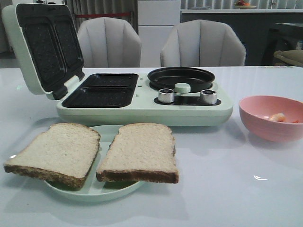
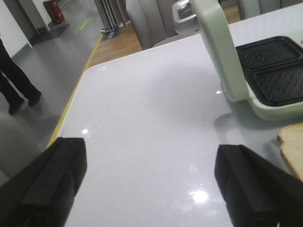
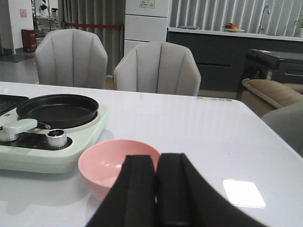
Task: Make breakfast with bread and shrimp
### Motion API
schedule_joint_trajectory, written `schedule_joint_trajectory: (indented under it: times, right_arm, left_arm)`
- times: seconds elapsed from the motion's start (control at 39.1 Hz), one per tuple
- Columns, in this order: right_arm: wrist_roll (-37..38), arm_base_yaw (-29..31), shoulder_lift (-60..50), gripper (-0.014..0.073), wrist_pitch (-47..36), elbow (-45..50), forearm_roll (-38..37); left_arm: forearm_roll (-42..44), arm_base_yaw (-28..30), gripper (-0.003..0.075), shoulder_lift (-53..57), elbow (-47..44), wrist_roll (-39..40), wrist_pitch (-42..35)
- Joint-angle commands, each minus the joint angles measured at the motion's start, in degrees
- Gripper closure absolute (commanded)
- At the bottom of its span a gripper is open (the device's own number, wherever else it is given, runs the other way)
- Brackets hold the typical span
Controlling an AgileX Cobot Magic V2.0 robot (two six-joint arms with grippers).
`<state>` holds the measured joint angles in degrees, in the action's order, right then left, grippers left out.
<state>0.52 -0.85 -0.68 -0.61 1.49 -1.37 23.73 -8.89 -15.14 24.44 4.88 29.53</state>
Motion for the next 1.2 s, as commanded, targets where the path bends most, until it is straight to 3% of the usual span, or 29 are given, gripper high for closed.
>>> schedule_joint_trajectory:
  times: [0.0,0.31,0.66,0.87,1.18]
  right_arm:
    - [-0.17,0.31,-1.14,0.0453,-4.88,-0.92,-0.44]
    - [-0.17,0.31,-1.14,0.0453,-4.88,-0.92,-0.44]
    - [-0.17,0.31,-1.14,0.0453,-4.88,-0.92,-0.44]
    - [-0.17,0.31,-1.14,0.0453,-4.88,-0.92,-0.44]
    - [-0.17,0.31,-1.14,0.0453,-4.88,-0.92,-0.44]
  left_arm:
    - [7.88,-1.85,0.0116,-1.15,1.39,-0.12,-3.10]
    - [19.42,-9.41,0.0116,-10.07,0.95,0.80,0.90]
    - [27.31,-30.09,0.0116,-23.35,-0.21,0.93,10.55]
    - [31.17,-40.42,0.0116,-30.90,-0.21,0.93,11.28]
    - [34.52,-42.13,0.0116,-43.14,-0.21,0.93,6.61]
